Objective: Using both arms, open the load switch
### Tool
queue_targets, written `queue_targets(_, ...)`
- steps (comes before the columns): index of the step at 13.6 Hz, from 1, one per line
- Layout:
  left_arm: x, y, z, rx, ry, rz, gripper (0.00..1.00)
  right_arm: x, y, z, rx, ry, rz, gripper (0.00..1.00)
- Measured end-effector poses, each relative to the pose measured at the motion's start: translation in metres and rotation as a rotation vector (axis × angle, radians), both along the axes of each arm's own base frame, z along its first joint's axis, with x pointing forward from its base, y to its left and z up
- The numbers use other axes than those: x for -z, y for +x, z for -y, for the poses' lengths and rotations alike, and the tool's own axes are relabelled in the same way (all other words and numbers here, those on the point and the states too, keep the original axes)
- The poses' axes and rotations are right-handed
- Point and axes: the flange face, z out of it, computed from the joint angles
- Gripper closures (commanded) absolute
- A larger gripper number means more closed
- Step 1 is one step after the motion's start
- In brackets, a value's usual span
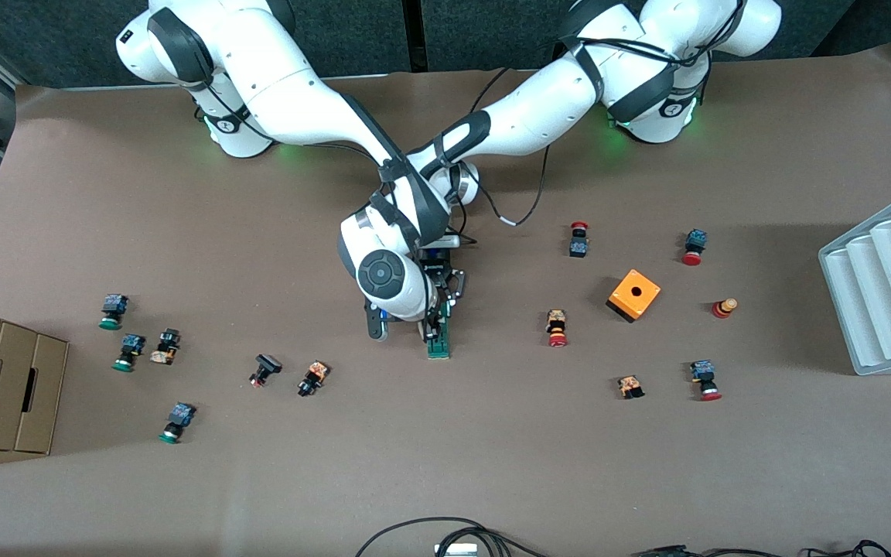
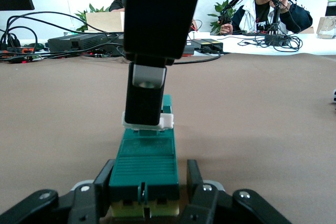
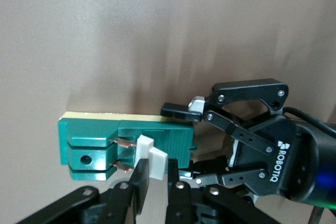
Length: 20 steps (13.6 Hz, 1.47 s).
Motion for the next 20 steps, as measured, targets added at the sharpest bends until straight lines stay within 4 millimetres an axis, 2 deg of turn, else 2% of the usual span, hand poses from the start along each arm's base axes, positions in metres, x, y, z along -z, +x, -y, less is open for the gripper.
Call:
queue_targets(7, 0.002, -0.001, 0.0, -0.001, 0.003, 0.001, 0.4, 0.009, -0.004, -0.002, -0.005, -0.004, 0.011, 0.77)
queue_targets(8, 0.002, -0.001, 0.0, -0.001, 0.003, 0.001, 0.4, 0.009, -0.004, -0.002, -0.005, -0.004, 0.011, 0.75)
queue_targets(9, 0.002, -0.001, 0.0, -0.001, 0.003, 0.001, 0.4, 0.008, -0.004, -0.002, -0.005, -0.003, 0.012, 0.5)
queue_targets(10, 0.002, -0.001, 0.0, -0.001, 0.003, 0.001, 0.4, 0.006, -0.003, -0.001, -0.003, -0.002, 0.015, 0.19)
queue_targets(11, 0.002, -0.001, 0.0, -0.001, 0.003, 0.001, 0.39, 0.001, 0.001, 0.001, 0.002, 0.001, 0.024, 0.1)
queue_targets(12, 0.002, -0.001, 0.0, -0.001, 0.003, 0.001, 0.36, -0.011, 0.007, 0.006, 0.009, 0.008, 0.036, 0.07)
queue_targets(13, 0.002, -0.001, 0.0, -0.001, 0.003, 0.001, 0.25, -0.028, 0.016, 0.015, 0.013, 0.009, 0.046, 0.06)
queue_targets(14, 0.002, -0.001, 0.0, -0.001, 0.003, 0.002, 0.0, -0.051, 0.027, 0.03, 0.0, 0.012, 0.056, 0.04)
queue_targets(17, 0.001, -0.001, 0.001, -0.002, 0.001, 0.003, 0.0, -0.137, 0.054, 0.095, -0.169, 0.029, 0.073, 0.02)
queue_targets(20, -0.003, 0.0, 0.003, -0.004, -0.007, 0.005, 0.0, -0.218, 0.067, 0.185, -0.431, 0.024, 0.098, 0.02)
